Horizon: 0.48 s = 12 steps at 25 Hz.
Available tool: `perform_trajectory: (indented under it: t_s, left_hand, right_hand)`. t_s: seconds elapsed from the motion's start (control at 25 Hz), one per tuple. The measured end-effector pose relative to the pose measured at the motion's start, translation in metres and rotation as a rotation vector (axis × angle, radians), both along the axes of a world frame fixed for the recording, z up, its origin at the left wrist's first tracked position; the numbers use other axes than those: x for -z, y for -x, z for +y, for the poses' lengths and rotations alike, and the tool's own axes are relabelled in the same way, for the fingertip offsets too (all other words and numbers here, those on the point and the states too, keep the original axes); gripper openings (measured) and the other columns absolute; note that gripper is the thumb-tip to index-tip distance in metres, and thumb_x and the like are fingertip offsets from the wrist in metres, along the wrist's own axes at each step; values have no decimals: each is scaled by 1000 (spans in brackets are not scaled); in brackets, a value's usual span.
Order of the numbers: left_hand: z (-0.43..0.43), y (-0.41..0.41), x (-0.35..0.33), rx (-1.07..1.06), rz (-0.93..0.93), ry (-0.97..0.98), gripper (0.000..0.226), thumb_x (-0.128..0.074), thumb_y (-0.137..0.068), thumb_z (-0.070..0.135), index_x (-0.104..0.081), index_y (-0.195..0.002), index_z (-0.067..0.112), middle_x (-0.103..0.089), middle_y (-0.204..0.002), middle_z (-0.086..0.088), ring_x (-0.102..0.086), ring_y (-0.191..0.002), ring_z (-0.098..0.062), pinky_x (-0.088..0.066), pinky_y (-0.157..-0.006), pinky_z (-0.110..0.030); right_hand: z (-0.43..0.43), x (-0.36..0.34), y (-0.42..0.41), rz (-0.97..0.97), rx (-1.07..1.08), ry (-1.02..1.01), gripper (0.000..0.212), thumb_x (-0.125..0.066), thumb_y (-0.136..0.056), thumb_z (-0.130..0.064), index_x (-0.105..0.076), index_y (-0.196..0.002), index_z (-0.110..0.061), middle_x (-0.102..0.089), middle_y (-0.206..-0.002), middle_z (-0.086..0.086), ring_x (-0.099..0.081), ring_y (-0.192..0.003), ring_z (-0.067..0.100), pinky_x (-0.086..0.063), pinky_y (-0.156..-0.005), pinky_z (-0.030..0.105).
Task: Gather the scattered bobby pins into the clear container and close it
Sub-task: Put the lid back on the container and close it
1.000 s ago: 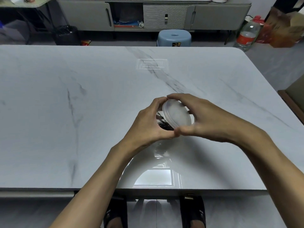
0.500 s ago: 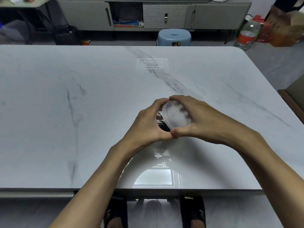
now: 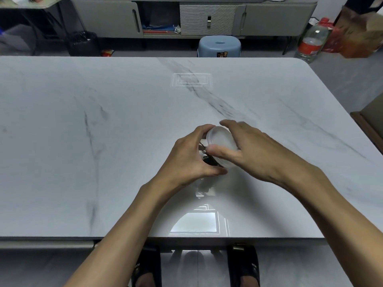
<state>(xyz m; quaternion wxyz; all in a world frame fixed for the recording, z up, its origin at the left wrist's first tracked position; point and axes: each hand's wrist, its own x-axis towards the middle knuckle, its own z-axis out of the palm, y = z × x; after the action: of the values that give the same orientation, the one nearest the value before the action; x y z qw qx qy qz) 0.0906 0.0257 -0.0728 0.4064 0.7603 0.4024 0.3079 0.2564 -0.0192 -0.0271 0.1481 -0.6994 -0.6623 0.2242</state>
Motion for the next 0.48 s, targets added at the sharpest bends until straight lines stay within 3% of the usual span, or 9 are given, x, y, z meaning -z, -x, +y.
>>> perform_trajectory:
  t_s: [0.08,0.16,0.32,0.4,0.48]
  left_hand:
    - [1,0,0,-8,-23,19,77,-86,-51,28,-53,-120,39,-64,-104,17,-64,-89,-3,-51,-71,-19]
    - [0,-1,0,-4,-19,8,78,-85,-50,29,-53,-121,37,-64,-106,16,-64,-91,-4,-52,-73,-23]
    - [0,-1,1,8,-11,-20,81,-85,-50,32,-52,-124,32,-63,-110,17,-64,-97,-6,-50,-79,-21]
    - [2,0,2,-2,-40,-13,78,-85,-51,30,-54,-122,33,-64,-108,18,-63,-98,-5,-51,-81,-21]
    - [3,1,1,-17,-60,-2,77,-87,-52,27,-54,-121,34,-64,-106,18,-63,-95,-3,-51,-79,-20]
  right_hand:
    - [0,-8,-2,113,-103,29,88,-55,-68,-73,-27,-144,-39,-43,-142,-12,-44,-128,10,-39,-93,28]
    - [-1,-7,-4,84,-94,19,85,-57,-69,-68,-30,-143,-36,-50,-132,-9,-48,-121,12,-40,-86,27]
    - [3,3,6,-178,192,-45,88,-27,-72,-86,-43,-136,-27,-64,-110,7,-55,-106,30,-40,-71,37]
    - [5,2,2,-54,108,-47,87,-30,-72,-85,-38,-140,-31,-58,-130,3,-53,-117,26,-44,-84,38]
    - [4,-8,-2,166,-70,15,85,-50,-70,-76,-29,-144,-39,-44,-144,-11,-45,-128,12,-41,-96,32]
